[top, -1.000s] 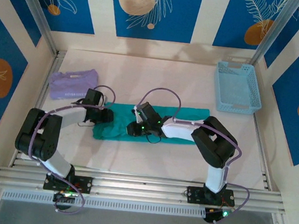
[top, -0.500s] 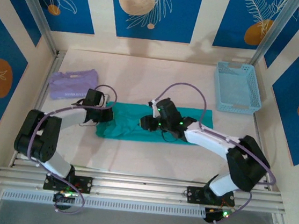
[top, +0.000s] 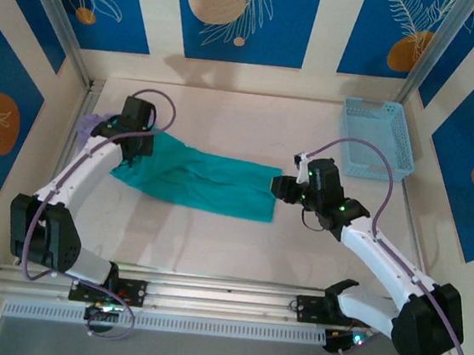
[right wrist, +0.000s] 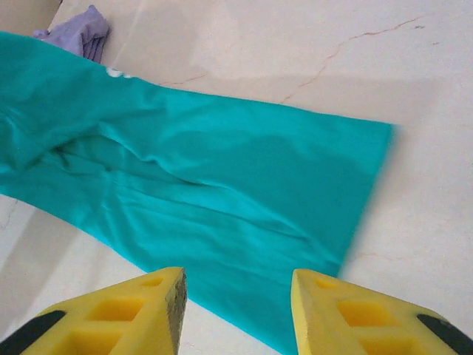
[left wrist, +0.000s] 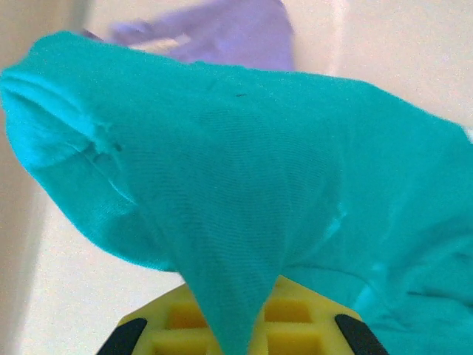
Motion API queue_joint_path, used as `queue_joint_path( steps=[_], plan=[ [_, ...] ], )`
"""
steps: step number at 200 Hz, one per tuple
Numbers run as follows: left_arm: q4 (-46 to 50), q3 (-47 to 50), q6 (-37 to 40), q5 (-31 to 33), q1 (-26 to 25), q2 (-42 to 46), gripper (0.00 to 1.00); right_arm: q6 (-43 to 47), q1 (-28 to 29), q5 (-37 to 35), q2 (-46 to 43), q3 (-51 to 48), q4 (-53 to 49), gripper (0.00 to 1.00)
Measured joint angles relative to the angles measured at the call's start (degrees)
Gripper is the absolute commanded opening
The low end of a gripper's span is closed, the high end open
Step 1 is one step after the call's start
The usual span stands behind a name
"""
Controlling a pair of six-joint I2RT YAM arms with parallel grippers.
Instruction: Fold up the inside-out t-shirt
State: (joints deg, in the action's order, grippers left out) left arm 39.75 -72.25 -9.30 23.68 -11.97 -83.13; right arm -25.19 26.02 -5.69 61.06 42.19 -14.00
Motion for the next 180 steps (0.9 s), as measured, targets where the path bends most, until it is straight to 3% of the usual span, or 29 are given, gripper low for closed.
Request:
queue_joint_path(
  steps=[44,82,90,102,119,145,180],
  plan=[
    [5.9,-6.12,0.44,2.73,-3.91,-3.54,0.0,0.85,-2.4,-0.39,-0.76,0.0,-3.39,0.44],
    [8.13,-8.09,-3.91,-0.28,-16.17,-9.92,0.0,1.46,-3.78,-0.39,-0.76,0.0,-4.79,0.45],
    [7.8,-9.03,-4.92,-1.6,-19.06,-11.8,0.06,1.49,-4.04,-0.37,-0.76,0.0,-4.98,0.45],
    [7.43,-11.87,-6.73,-4.42,-23.91,-16.26,0.28,1.51,-4.48,-0.39,-0.76,0.0,-5.16,0.45],
    [6.38,-18.64,-9.07,-9.16,-29.11,-24.57,0.44,1.51,-5.01,-0.42,-0.76,0.0,-5.44,0.46],
    [4.17,-26.05,-10.86,-15.43,-33.22,-33.59,0.57,1.25,-5.16,-0.52,-0.72,0.0,-5.57,0.47],
    [1.18,-19.06,-11.21,-17.75,-31.78,-27.41,0.64,-0.92,-4.33,0.94,2.71,-0.44,-2.29,0.52]
  ],
)
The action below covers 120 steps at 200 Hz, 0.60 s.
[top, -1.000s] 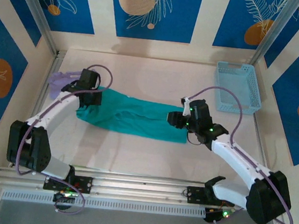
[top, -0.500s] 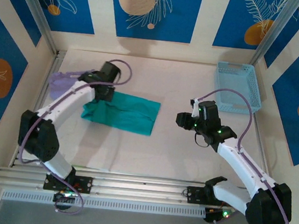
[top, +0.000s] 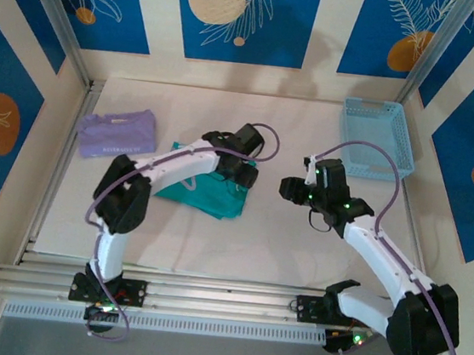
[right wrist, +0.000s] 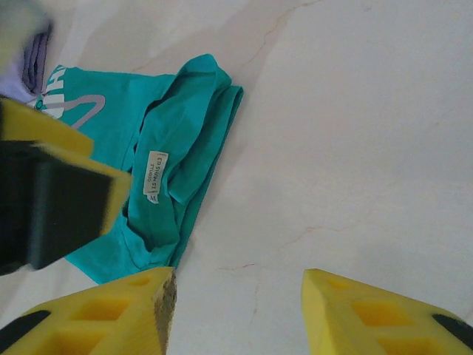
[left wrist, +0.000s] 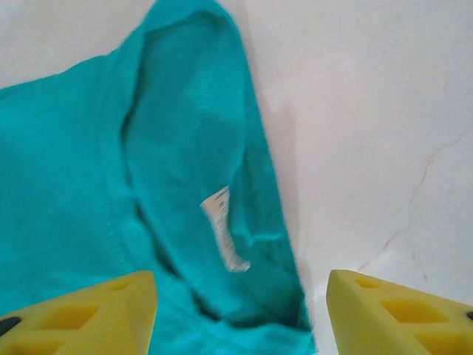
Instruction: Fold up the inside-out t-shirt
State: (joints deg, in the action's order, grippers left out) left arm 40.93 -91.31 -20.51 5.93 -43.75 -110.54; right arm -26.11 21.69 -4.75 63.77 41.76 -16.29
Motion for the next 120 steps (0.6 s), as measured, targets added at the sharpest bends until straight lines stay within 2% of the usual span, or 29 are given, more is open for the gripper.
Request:
queue_joint_path(
  steps=[34,58,90,120],
  plan=[
    [-6.12,18.75,-1.73,-5.46,6.29,16.79,0.64,-2.16,4.2,2.71,11.69,1.79,5.18,0.54],
    [-9.9,26.62,-2.91,-9.29,14.03,22.29,0.64,-2.82,10.16,3.43,20.02,6.49,6.75,0.53],
    [-15.06,29.27,-3.19,-11.34,23.67,21.92,0.65,-3.61,19.58,4.44,25.11,9.55,10.03,0.51],
    [-19.23,22.77,-3.02,-14.84,26.51,13.09,0.65,-5.95,23.02,5.46,31.1,11.41,11.82,0.47]
  ],
)
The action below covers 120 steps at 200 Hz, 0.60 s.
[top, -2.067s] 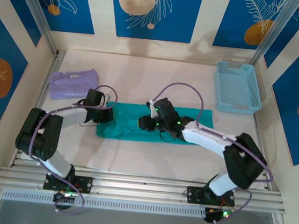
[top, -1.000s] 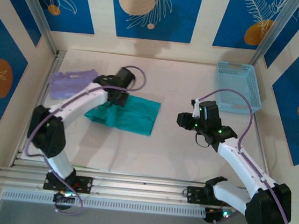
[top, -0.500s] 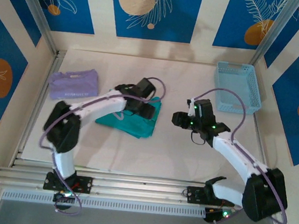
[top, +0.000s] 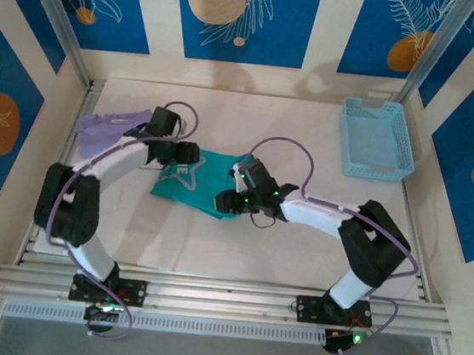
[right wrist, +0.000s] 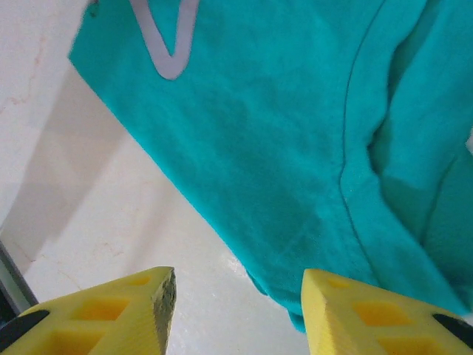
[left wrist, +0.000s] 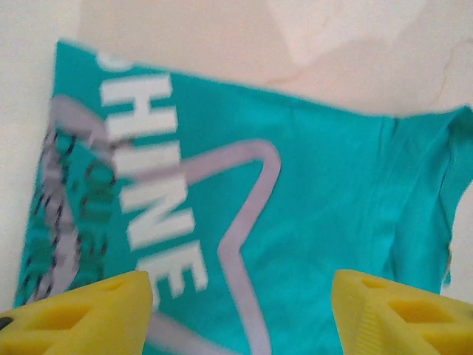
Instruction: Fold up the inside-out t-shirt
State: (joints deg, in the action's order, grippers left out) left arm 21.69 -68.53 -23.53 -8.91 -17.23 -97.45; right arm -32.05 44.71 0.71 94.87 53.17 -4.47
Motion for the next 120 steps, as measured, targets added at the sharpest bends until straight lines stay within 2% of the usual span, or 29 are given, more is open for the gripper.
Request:
queue_joint_path(
  steps=[38,61,89,120],
  plan=[
    [-2.25,-9.01,1.18,-3.13,4.0,-13.42,0.64,-3.26,-1.46,-1.38,6.27,2.43,-3.65,0.42],
    [-1.62,-10.38,2.05,-3.1,5.66,-17.11,0.64,-4.26,-4.31,-2.45,7.65,4.26,-6.91,0.4],
    [-2.67,-4.92,2.27,-3.63,5.88,-14.86,0.63,-4.33,-9.6,-3.74,9.84,8.26,-10.6,0.39],
    [-8.26,12.81,0.07,-4.96,3.89,-2.4,0.64,-2.19,-15.56,-4.37,15.32,16.83,-14.84,0.39]
  ],
)
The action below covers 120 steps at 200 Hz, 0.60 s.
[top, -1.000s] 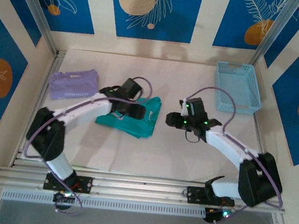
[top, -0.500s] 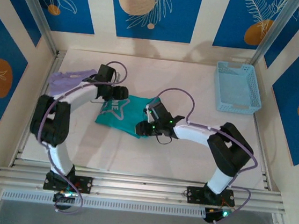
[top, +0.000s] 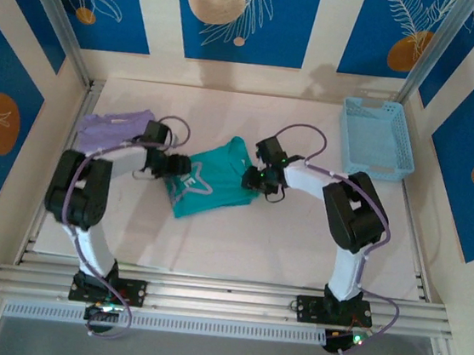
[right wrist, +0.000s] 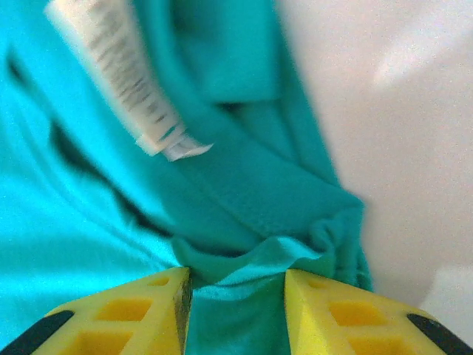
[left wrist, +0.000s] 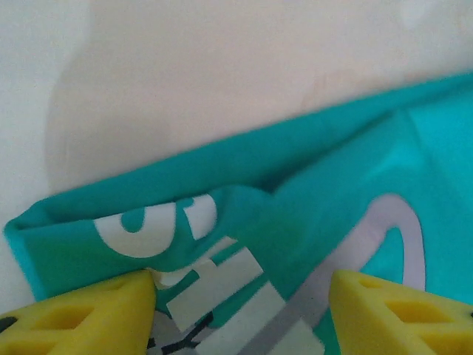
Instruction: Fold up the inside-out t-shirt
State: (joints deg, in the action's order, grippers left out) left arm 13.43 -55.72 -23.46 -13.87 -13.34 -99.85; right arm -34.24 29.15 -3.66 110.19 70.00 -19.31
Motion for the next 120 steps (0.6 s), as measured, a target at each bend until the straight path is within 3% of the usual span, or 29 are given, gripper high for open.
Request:
queue_joint_path(
  steps=[16,29,45,56,68,89,120],
  plan=[
    [-2.54,10.19,-2.71,-0.55,-4.76,8.57,0.67,2.56,-2.32,-0.44,3.65,6.27,-1.64,0.41],
    [-4.28,16.33,-5.88,-0.79,-11.41,14.53,0.68,5.29,-3.58,-1.14,5.35,10.64,-2.75,0.43],
    [-4.92,20.41,-9.18,-1.81,-18.64,19.61,0.69,9.03,-4.39,-2.38,4.98,13.35,-3.26,0.47],
    [-4.33,21.42,-10.23,-2.38,-20.68,22.34,0.71,11.23,-4.42,-2.8,3.56,13.44,-3.32,0.5],
    [-4.02,21.35,-10.14,-1.29,-20.61,25.33,0.82,12.94,-4.42,-3.13,0.7,11.39,-2.82,0.55],
    [-4.2,18.34,-7.72,-0.24,-17.05,27.87,0.84,13.81,-4.63,-2.75,-4.92,5.81,-2.56,0.58],
    [-5.75,5.55,-3.04,-2.29,-6.64,15.93,0.86,12.63,-5.62,-2.14,-5.6,3.69,-3.52,0.67]
  ],
)
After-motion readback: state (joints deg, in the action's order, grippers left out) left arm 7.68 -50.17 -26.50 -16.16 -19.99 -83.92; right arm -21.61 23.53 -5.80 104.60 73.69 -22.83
